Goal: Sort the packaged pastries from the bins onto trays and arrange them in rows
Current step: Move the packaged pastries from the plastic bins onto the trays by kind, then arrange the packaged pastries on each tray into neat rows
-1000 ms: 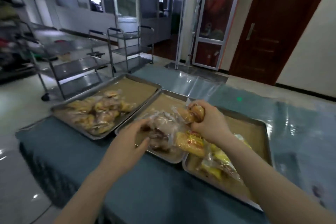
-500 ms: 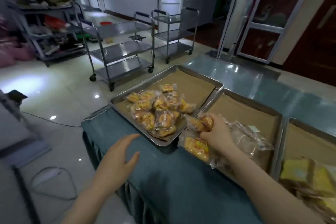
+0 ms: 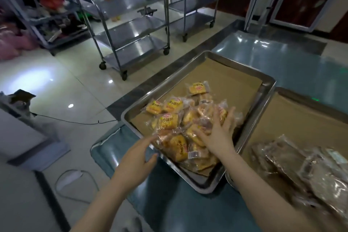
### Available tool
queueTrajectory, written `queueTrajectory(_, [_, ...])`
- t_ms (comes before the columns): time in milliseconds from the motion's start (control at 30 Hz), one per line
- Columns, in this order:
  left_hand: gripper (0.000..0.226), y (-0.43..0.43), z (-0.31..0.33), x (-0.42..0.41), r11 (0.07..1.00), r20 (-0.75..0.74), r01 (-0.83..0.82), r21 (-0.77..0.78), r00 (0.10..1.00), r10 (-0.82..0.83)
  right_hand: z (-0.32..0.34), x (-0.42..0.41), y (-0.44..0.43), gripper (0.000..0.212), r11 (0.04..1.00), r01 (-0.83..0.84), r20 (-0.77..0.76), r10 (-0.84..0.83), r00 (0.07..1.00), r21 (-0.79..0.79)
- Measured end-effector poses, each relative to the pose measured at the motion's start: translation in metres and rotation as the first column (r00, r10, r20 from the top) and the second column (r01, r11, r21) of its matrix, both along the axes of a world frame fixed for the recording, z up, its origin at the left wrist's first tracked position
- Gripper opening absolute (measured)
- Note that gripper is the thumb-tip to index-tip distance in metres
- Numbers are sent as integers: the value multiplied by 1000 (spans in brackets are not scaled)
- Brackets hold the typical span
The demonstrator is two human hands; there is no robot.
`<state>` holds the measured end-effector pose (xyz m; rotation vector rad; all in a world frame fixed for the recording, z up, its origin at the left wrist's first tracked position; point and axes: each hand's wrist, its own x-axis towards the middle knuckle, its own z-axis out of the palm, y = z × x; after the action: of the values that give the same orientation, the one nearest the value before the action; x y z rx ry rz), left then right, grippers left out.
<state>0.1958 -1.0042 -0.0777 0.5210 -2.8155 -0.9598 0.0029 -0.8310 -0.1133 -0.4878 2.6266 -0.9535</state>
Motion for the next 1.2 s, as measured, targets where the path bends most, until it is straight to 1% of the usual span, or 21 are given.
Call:
queueTrajectory(33, [55, -5, -5, -9, 999, -6, 48, 8, 999, -48, -8, 6, -4, 104, 994, -30, -76, 39, 996, 109])
queueTrajectory(67, [55, -10, -9, -19, 997, -1, 77, 5, 997, -77, -14, 11, -5, 103, 980, -22, -146, 52, 988, 198])
queueTrajectory(100, [52, -16, -13, -29, 996, 17, 90, -6, 996, -90, -15, 14, -6, 101, 968, 17, -201, 35, 979, 248])
queueTrajectory(167, [50, -25, -23, -49, 993, 43, 115, -32, 993, -114, -15, 19, -8, 100, 949, 101, -291, -10, 957, 300])
queueTrajectory(233, [56, -30, -32, -65, 980, 36, 186, -67, 982, -183, -17, 28, -8, 99, 936, 117, -358, 10, 934, 333])
queueTrajectory(300, [67, -36, -42, -81, 955, 57, 271, -124, 962, -266, -20, 40, -11, 98, 932, 75, -341, 55, 938, 354])
queueTrajectory(367, [81, -43, -55, -92, 918, 146, 343, -201, 937, -318, -29, 47, -14, 95, 905, 32, -280, 97, 955, 425])
queueTrajectory(433, [90, -48, -68, -97, 892, 241, 393, -224, 909, -340, -36, 43, -16, 90, 883, 17, -232, 104, 967, 468])
queueTrajectory(567, [94, -54, -82, -102, 842, 319, 480, -245, 860, -398, -37, 11, -25, 87, 890, 21, -198, 79, 977, 456])
queueTrajectory(700, [97, -59, -84, -104, 819, 345, 526, -229, 831, -436, -37, -21, -34, 95, 880, 70, -125, -13, 992, 469])
queueTrajectory(800, [96, -60, -86, -105, 811, 343, 533, -240, 828, -443, -33, -30, -39, 101, 862, 76, -85, -39, 996, 502])
queueTrajectory(867, [97, -61, -86, -104, 814, 330, 532, -234, 831, -449, -32, -18, -39, 100, 875, 66, -69, -37, 997, 480])
queueTrajectory(933, [99, -64, -86, -105, 816, 313, 537, -214, 829, -463, -37, 5, -35, 91, 905, 40, -24, -33, 999, 423])
queueTrajectory(1000, [101, -66, -84, -108, 822, 305, 537, -188, 828, -471, -39, 27, -28, 81, 923, 3, 59, -28, 998, 384])
queueTrajectory(1067, [103, -66, -79, -110, 829, 316, 535, -162, 824, -470, -32, 37, -21, 76, 944, -7, 136, -41, 990, 330])
queueTrajectory(1100, [103, -65, -76, -111, 834, 316, 530, -153, 826, -467, -26, 39, -18, 75, 962, 20, 138, -59, 989, 273])
queueTrajectory(1133, [102, -63, -74, -112, 840, 303, 521, -150, 833, -463, -21, 41, -16, 76, 977, 69, 103, -91, 990, 203])
queueTrajectory(1200, [98, -56, -67, -114, 850, 248, 501, -161, 855, -456, -12, 46, -11, 71, 978, 201, -38, -200, 979, 59])
